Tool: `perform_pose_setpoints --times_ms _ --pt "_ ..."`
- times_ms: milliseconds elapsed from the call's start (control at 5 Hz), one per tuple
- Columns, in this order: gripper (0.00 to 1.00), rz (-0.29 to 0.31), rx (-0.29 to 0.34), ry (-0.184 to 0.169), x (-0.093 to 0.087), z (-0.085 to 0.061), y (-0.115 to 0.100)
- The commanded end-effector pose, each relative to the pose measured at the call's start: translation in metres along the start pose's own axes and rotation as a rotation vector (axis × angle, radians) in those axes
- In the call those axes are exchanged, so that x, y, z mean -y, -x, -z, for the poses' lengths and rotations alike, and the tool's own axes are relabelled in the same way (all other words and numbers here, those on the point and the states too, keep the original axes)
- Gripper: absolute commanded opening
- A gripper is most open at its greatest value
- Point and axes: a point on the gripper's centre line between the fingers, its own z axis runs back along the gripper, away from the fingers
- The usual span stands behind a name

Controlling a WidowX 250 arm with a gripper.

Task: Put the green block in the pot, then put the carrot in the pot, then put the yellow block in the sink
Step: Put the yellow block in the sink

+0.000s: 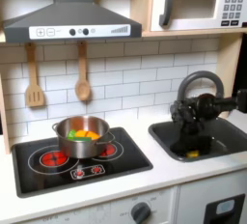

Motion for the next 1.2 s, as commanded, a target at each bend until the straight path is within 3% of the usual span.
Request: perform_pose_setpoints --times_ms 0,400,600,1000 --pt "1.00 0.011 0.082 0.022 0.001 -0.025 -0.009" --pt "1.00 0.012 0.065 0.053 -0.001 -0.020 -0.012" --pt "1.00 0.007 0.077 0.053 -0.004 -0.022 -0.019" --pt "1.00 -0.018 0.038 0.053 -0.009 -0.005 -0.023"
